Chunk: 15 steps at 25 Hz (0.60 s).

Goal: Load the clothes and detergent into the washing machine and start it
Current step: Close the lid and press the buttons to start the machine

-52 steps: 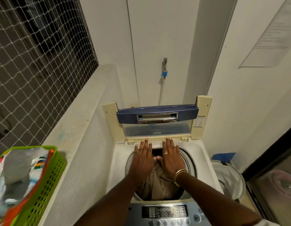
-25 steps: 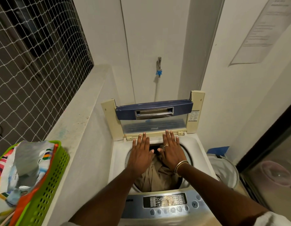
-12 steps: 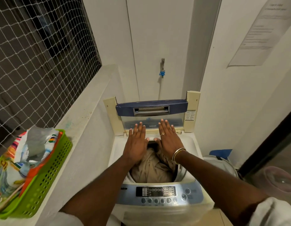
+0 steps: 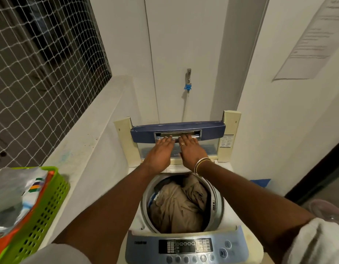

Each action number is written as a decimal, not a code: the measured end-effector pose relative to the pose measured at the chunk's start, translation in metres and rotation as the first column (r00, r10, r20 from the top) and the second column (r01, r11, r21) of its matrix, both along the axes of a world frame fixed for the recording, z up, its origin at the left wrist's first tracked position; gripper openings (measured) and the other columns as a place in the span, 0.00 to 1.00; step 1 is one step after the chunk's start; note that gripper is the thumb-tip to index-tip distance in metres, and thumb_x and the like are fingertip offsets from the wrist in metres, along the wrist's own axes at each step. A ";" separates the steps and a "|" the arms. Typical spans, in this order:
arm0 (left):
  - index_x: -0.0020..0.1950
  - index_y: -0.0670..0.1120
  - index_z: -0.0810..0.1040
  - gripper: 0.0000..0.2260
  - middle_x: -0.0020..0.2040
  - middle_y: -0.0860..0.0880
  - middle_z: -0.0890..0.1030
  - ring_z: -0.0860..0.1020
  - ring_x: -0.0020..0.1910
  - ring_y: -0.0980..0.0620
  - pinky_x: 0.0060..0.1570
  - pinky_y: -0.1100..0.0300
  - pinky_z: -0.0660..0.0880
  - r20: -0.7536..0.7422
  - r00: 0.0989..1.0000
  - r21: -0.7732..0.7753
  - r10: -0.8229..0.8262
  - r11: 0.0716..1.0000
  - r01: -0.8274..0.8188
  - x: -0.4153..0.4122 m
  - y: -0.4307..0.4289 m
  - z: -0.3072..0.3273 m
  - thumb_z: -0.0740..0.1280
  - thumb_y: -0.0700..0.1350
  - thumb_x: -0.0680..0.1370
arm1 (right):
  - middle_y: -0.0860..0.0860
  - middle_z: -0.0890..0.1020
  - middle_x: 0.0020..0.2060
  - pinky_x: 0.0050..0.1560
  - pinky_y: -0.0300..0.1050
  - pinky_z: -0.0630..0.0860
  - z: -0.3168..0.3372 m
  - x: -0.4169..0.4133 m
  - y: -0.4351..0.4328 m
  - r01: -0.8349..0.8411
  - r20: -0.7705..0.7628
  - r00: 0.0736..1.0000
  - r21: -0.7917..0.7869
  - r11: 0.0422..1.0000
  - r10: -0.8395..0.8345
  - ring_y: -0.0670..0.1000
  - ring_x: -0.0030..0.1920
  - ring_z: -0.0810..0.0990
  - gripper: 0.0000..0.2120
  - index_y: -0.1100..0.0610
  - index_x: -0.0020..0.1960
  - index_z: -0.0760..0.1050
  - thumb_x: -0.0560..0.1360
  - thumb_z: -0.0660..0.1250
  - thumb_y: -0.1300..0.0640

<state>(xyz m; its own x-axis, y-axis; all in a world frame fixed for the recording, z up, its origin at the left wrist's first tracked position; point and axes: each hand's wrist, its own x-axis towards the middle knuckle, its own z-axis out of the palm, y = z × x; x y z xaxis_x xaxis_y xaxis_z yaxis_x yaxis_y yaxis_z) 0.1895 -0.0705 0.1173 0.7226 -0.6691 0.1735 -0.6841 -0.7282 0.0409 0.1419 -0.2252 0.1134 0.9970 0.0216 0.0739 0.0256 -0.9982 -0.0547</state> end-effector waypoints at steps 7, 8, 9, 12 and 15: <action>0.72 0.47 0.69 0.23 0.67 0.47 0.76 0.74 0.65 0.45 0.65 0.53 0.71 0.016 0.998 -0.140 0.062 0.988 -0.059 0.006 -0.010 0.007 0.67 0.39 0.78 | 0.56 0.71 0.68 0.73 0.60 0.62 0.015 0.007 0.003 0.018 0.102 0.995 -0.129 0.991 -0.005 0.59 0.69 0.68 0.23 0.58 0.72 0.67 0.78 0.63 0.59; 0.71 0.47 0.70 0.21 0.65 0.47 0.77 0.76 0.62 0.46 0.62 0.53 0.74 0.014 0.998 -0.145 0.059 0.988 -0.057 0.005 -0.011 0.010 0.67 0.41 0.78 | 0.56 0.72 0.67 0.72 0.59 0.64 0.016 0.004 0.004 0.017 0.090 0.996 -0.128 0.992 -0.006 0.58 0.68 0.68 0.22 0.57 0.71 0.69 0.78 0.63 0.58; 0.70 0.48 0.72 0.19 0.64 0.47 0.78 0.77 0.61 0.47 0.61 0.54 0.75 0.014 0.999 -0.140 0.047 0.989 -0.044 0.002 -0.010 0.013 0.68 0.43 0.79 | 0.55 0.72 0.66 0.71 0.59 0.66 0.018 -0.001 0.005 0.022 0.082 0.997 -0.120 0.993 -0.013 0.58 0.68 0.69 0.22 0.57 0.70 0.69 0.77 0.64 0.58; 0.68 0.48 0.75 0.18 0.63 0.47 0.79 0.77 0.61 0.46 0.60 0.53 0.76 0.005 1.000 -0.128 0.027 0.991 -0.026 -0.011 -0.004 0.021 0.69 0.41 0.78 | 0.55 0.75 0.63 0.64 0.56 0.71 0.027 -0.017 0.008 0.010 0.097 0.995 -0.050 0.999 -0.005 0.59 0.64 0.73 0.20 0.55 0.69 0.68 0.78 0.64 0.58; 0.62 0.47 0.78 0.14 0.60 0.46 0.78 0.78 0.58 0.45 0.57 0.53 0.76 0.010 1.000 -0.100 0.008 0.995 -0.007 -0.031 0.007 0.026 0.68 0.40 0.77 | 0.55 0.78 0.58 0.52 0.51 0.74 0.043 -0.041 0.009 -0.053 0.108 0.993 -0.007 0.999 0.053 0.58 0.58 0.76 0.16 0.56 0.64 0.72 0.77 0.63 0.56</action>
